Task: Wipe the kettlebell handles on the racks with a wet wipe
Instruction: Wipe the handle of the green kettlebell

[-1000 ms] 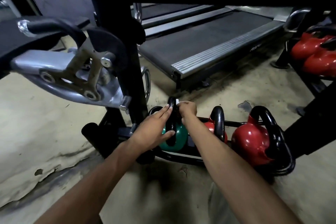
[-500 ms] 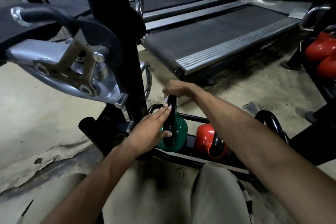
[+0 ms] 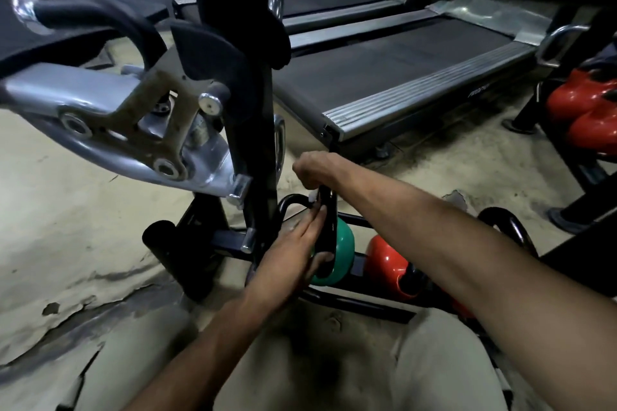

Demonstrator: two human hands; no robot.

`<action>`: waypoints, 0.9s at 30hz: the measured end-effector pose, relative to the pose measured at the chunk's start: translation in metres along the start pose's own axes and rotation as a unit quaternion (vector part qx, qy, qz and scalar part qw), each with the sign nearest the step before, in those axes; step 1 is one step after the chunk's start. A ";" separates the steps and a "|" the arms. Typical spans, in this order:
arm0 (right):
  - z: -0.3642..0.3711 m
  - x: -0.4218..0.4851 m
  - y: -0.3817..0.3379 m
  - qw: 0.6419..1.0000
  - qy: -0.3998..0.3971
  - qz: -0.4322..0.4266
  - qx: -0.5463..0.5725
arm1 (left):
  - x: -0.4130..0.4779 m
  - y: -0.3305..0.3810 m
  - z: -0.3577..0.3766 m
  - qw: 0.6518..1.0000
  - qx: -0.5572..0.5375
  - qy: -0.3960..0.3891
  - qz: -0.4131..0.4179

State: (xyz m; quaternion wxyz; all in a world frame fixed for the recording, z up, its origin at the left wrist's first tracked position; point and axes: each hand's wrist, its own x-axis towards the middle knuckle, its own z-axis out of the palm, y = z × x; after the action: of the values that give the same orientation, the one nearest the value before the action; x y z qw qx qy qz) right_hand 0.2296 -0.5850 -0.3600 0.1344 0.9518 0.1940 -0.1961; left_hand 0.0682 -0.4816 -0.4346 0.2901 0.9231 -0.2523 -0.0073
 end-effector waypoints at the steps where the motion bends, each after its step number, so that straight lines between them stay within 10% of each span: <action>1: -0.003 0.001 0.004 1.000 -0.016 -0.006 0.001 | -0.001 -0.001 0.001 1.000 -0.009 -0.002 0.000; 7: 0.041 -0.014 0.050 0.942 0.171 0.139 0.252 | -0.002 -0.013 -0.001 0.997 -0.058 0.014 0.045; 10: 0.083 -0.036 0.034 0.700 0.258 0.258 0.614 | -0.002 -0.018 -0.002 0.995 -0.084 0.016 0.050; 13: 0.103 -0.042 0.004 0.435 0.150 0.244 0.854 | -0.002 -0.021 0.001 0.993 -0.105 0.022 0.050; 16: 0.098 -0.045 -0.003 0.278 0.067 0.225 0.931 | -0.002 -0.026 0.005 0.992 -0.113 0.032 0.055; 27: 0.074 -0.048 -0.008 0.405 0.117 0.334 0.843 | 0.000 -0.034 0.008 0.987 -0.134 0.042 0.077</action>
State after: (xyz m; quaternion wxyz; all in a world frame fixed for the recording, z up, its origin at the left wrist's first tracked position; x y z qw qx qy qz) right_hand 0.1618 -0.6178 -0.4065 -0.7052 0.5865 -0.3888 -0.0869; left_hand 0.0830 -0.4615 -0.4595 0.4213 0.8533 -0.3067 0.0200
